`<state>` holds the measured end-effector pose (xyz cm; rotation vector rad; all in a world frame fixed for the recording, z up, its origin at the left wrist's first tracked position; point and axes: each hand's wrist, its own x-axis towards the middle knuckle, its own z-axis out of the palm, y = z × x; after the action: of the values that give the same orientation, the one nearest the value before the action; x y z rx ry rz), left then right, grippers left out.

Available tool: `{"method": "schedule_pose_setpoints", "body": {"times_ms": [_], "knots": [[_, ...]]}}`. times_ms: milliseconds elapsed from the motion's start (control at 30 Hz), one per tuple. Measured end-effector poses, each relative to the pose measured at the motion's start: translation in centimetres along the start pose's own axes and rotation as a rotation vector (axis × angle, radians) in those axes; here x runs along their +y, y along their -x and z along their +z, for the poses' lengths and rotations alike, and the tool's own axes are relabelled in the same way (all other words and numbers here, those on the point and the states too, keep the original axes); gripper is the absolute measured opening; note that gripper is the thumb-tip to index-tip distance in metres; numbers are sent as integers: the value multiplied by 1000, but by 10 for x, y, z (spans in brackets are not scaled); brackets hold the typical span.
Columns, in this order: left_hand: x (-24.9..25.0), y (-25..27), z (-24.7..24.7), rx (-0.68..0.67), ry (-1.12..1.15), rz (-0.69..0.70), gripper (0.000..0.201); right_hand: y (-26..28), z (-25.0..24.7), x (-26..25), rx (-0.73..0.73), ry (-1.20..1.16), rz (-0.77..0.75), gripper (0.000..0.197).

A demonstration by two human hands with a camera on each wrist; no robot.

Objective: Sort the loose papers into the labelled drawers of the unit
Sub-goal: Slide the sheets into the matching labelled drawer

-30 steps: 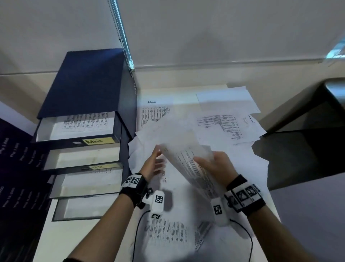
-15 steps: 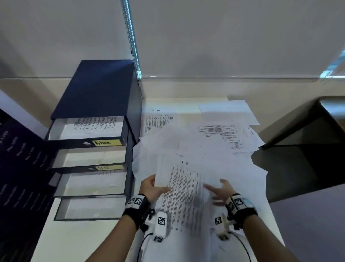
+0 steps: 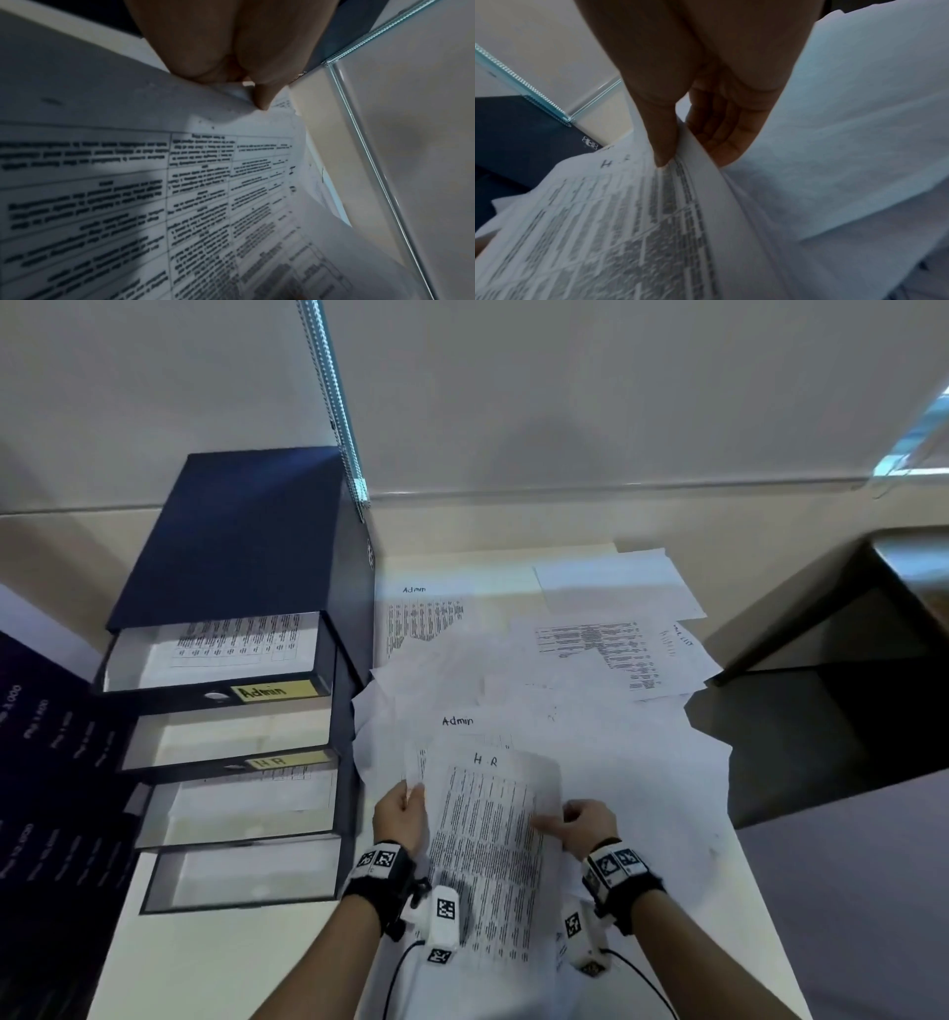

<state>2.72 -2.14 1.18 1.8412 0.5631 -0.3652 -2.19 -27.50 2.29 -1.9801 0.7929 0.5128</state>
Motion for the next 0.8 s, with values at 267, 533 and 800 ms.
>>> {"method": "schedule_pose_setpoints", "body": {"times_ms": [267,533,800], "knots": [[-9,-17,-11,52,-109,37,43,-8,-41,27,13,84,-98,30],[-10,1,23,-135,-454,308,40,-10,-24,24,34,13,-291,15],[1,-8,44,-10,-446,125,56,-17,4,15,142,329,-308,58]]}}
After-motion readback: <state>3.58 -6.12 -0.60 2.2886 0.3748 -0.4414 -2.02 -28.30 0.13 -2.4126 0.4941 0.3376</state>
